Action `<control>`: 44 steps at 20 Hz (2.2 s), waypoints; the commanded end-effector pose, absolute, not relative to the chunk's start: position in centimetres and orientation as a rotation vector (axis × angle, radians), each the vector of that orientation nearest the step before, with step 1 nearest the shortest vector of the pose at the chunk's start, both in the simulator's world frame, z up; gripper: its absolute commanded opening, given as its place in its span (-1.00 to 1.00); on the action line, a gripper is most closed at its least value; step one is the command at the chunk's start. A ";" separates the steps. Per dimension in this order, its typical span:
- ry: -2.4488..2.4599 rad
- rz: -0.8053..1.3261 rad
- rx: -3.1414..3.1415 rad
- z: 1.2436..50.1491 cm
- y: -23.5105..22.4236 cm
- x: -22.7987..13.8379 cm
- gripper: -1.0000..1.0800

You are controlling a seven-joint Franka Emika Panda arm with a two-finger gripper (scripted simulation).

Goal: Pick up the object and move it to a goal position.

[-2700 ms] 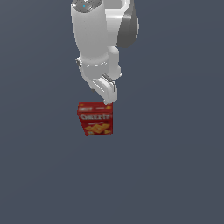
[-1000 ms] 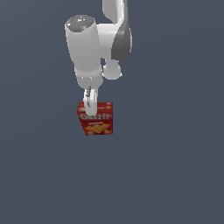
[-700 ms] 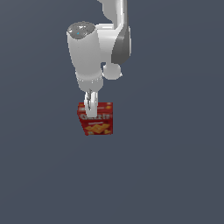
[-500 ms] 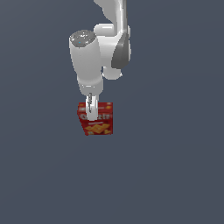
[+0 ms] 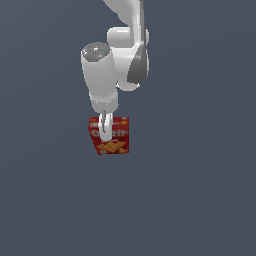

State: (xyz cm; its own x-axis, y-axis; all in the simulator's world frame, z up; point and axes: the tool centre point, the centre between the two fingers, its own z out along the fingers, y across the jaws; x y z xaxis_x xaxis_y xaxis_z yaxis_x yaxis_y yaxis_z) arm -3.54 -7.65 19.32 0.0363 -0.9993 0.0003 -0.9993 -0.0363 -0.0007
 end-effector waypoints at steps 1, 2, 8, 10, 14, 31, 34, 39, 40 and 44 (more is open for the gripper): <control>2.181 0.000 -2.262 19.2 -7.7 -3.5 -1.00; 2.181 0.000 -2.262 19.2 -7.7 -3.5 -1.00; 2.180 -0.001 -2.261 19.3 -7.6 -3.5 -1.00; 2.180 -0.001 -2.261 19.5 -7.5 -3.4 -1.00; 2.180 -0.001 -2.261 20.6 -6.8 -3.1 -1.00; 2.181 -0.002 -2.261 31.7 1.2 1.3 -1.00; 2.181 -0.002 -2.261 33.8 2.8 2.2 -1.00; 2.182 -0.001 -2.261 36.8 4.9 3.5 -1.00; 2.182 -0.001 -2.261 37.4 5.3 3.8 -1.00; 2.181 0.000 -2.261 39.4 6.8 4.7 -1.00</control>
State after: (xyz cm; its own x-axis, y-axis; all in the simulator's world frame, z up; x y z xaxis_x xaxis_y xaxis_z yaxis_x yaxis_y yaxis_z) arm 4.36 6.23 38.57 0.0365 -0.9993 0.0006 -0.9993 -0.0365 0.0004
